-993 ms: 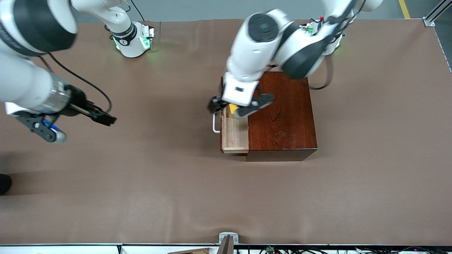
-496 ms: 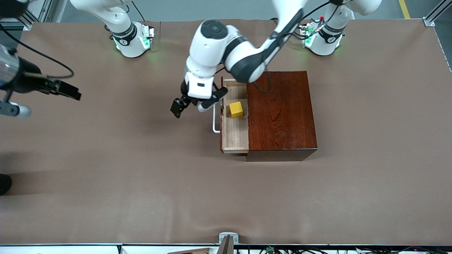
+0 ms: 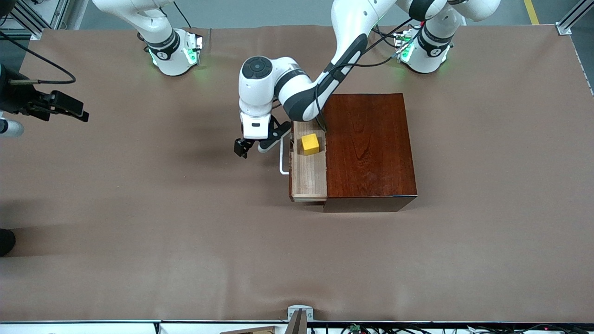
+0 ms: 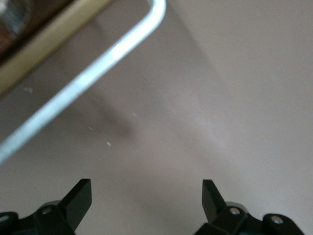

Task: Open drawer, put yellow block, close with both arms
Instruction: 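Push the drawer shut with the left gripper against the handle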

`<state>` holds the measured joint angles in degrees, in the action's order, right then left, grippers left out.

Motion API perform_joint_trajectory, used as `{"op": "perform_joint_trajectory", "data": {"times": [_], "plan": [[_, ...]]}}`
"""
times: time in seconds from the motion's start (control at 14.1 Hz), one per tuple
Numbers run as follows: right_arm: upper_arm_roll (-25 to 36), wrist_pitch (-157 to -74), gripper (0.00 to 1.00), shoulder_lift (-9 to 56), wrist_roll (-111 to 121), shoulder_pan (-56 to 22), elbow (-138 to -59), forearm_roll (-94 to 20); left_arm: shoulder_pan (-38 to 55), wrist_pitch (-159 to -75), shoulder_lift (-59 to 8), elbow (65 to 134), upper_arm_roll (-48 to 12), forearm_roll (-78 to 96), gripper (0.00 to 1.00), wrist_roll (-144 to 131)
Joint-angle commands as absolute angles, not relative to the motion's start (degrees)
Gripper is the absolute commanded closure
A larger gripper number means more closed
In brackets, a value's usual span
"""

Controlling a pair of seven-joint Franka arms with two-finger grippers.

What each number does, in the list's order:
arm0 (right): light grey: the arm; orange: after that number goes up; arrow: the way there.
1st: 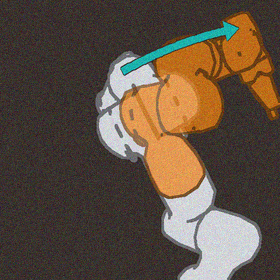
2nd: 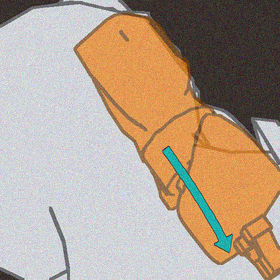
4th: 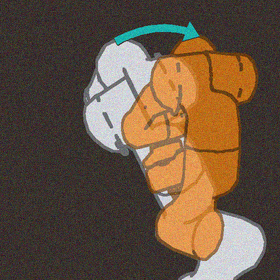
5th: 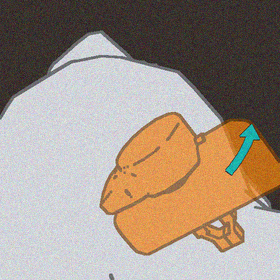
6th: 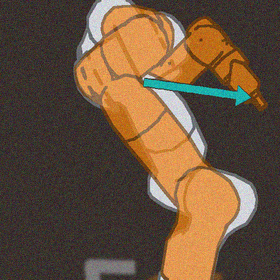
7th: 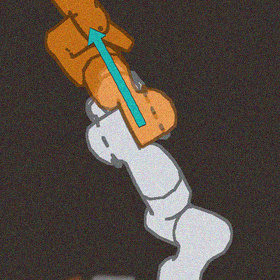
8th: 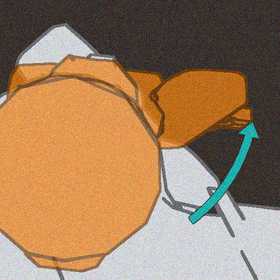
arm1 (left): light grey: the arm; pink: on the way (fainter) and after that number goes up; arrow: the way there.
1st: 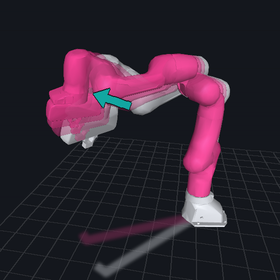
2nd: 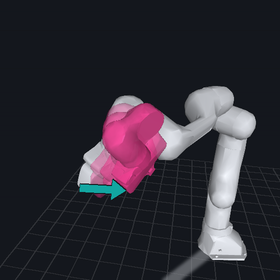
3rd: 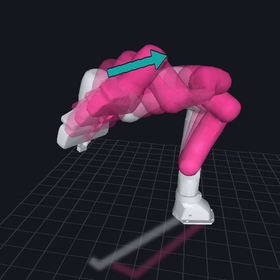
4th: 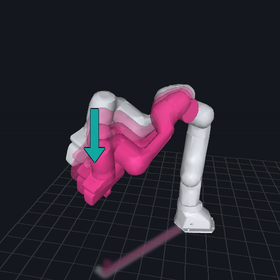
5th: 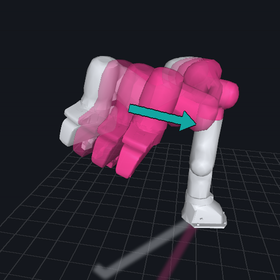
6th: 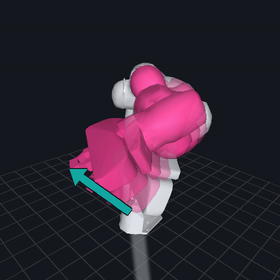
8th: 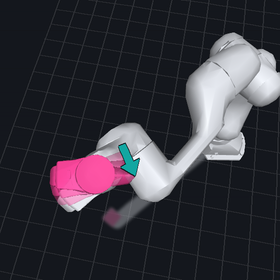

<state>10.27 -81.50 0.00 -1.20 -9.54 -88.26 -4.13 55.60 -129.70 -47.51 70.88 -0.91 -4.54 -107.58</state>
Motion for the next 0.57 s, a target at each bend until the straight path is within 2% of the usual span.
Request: {"op": "perform_joint_trajectory", "data": {"times": [0.0,0.21,0.5], "plan": [[8.9,-83.1,0.0,-3.2,0.4,-8.8,-91.1,-2.8,56.0,-124.5,-47.4,69.6,1.3,-7.5,0.0,-108.6],[8.9,-83.3,0.0,-2.1,0.4,-9.0,-87.4,-2.5,55.7,-117.0,-46.9,69.6,1.8,-10.1,0.0,-107.2],[9.0,-83.2,0.0,-0.1,2.9,-7.4,-85.2,-1.8,53.7,-112.0,-46.5,69.7,1.7,-11.4,0.0,-105.1]]}}
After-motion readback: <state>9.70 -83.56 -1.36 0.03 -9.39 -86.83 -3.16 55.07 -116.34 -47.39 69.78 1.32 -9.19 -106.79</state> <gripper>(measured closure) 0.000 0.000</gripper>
